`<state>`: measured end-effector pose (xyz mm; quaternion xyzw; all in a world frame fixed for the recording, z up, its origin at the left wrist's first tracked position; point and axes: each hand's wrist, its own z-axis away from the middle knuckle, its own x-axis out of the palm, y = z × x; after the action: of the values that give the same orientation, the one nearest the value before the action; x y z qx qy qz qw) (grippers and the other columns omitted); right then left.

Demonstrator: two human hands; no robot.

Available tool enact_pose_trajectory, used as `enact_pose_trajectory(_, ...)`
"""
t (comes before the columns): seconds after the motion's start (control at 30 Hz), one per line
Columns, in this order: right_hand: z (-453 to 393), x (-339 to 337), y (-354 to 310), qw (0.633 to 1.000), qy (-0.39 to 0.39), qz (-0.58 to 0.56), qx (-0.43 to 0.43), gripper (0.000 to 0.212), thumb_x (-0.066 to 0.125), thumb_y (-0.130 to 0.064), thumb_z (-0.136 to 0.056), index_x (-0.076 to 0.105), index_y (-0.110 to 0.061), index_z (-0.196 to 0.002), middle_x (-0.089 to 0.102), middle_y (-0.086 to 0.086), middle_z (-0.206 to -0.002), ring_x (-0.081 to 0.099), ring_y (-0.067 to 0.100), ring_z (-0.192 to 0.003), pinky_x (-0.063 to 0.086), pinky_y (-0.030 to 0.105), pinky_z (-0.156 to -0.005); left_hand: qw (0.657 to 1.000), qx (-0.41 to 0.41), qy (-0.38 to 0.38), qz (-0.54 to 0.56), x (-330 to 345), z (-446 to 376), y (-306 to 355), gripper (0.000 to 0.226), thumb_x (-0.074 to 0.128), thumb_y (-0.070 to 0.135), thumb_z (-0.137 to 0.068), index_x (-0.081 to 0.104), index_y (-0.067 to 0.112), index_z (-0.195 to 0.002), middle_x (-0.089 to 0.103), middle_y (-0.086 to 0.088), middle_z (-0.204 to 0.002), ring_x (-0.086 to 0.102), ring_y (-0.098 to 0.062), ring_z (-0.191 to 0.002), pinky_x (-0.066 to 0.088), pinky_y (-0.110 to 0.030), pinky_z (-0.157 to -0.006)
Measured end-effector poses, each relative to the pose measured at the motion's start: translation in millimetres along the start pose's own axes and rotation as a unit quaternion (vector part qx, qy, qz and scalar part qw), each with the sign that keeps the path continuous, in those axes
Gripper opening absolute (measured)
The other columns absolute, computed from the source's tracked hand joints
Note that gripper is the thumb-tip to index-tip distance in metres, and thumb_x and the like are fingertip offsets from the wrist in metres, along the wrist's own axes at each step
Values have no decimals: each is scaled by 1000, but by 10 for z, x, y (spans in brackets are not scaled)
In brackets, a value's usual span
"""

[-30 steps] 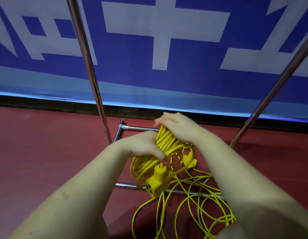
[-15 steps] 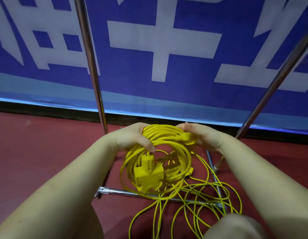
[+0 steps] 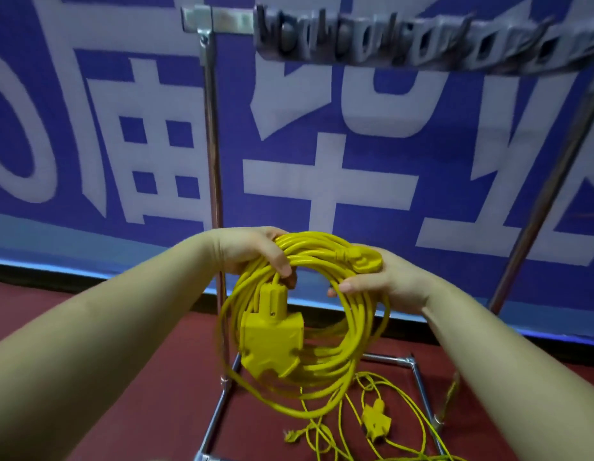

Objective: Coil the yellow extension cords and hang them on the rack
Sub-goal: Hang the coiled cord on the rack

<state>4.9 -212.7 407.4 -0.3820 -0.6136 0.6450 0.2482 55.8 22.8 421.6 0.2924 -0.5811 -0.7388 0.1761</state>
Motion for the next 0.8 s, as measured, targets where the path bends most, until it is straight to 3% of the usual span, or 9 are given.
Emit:
enact_pose_trajectory(0.07, -44, -14, -173, 1000, -17, 3, -6, 33, 60, -3, -68, 58, -9, -100, 69, 1, -71, 69, 17, -71, 57, 33, -73, 1000, 8, 7, -20, -92, 53, 172, 37, 73, 12, -50, 61, 5, -85, 69, -9, -74, 66, -21, -70, 52, -42, -83)
enact_pose_trajectory(0.13, -83, -33, -325, 1000, -27, -8, -12, 32, 59, -1, -69, 59, -11, -99, 68, 0, -69, 69, 16, -70, 55, 39, -80, 999, 20, 17, -32, -169, 125, 342, 38, 72, 13, -49, 60, 4, -85, 69, -8, -72, 66, -19, -67, 54, -38, -78)
enact_pose_trajectory(0.27, -173, -99, -680, 997, -41, -52, -27, 40, 85, -12, -50, 71, -14, -88, 69, 4, -71, 68, 16, -63, 59, 31, -69, 997, 47, 27, -54, -364, 281, 711, 27, 72, 13, -54, 65, 12, -80, 68, -7, -72, 66, -19, -68, 54, -39, -78)
enact_pose_trajectory(0.33, -233, -119, -852, 998, -29, -40, -31, 38, 76, -6, -58, 63, -9, -94, 68, 4, -70, 67, 14, -61, 57, 26, -62, 995, 47, 28, -85, -441, 355, 878, 22, 73, 14, -56, 67, 16, -77, 68, -6, -73, 66, -19, -69, 54, -39, -78)
enact_pose_trajectory(0.43, -347, -138, -1100, 999, -32, 0, -43, 35, 59, -1, -67, 59, -10, -102, 68, 2, -71, 66, 12, -65, 57, 24, -63, 989, 38, 55, -128, -525, 442, 1080, 34, 74, 15, -54, 60, 10, -84, 66, -3, -73, 66, -16, -70, 55, -34, -74)
enact_pose_trajectory(0.63, -588, -301, -1746, 991, -22, 96, -89, 36, 64, -3, -68, 60, -13, -103, 66, 2, -77, 65, 16, -74, 57, 31, -73, 975, 61, 99, -187, -755, 597, 1610, 42, 74, 17, -54, 56, 7, -91, 65, -3, -76, 65, -15, -72, 56, -27, -67)
enact_pose_trajectory(0.8, -766, -435, -2327, 980, 9, 152, -125, 34, 66, -7, -70, 60, -11, -103, 65, 7, -81, 66, 18, -74, 58, 31, -69, 959, 108, 155, -211, -974, 674, 2098, 26, 64, 8, -66, 55, 11, -90, 65, -3, -76, 65, -17, -72, 56, -29, -68)
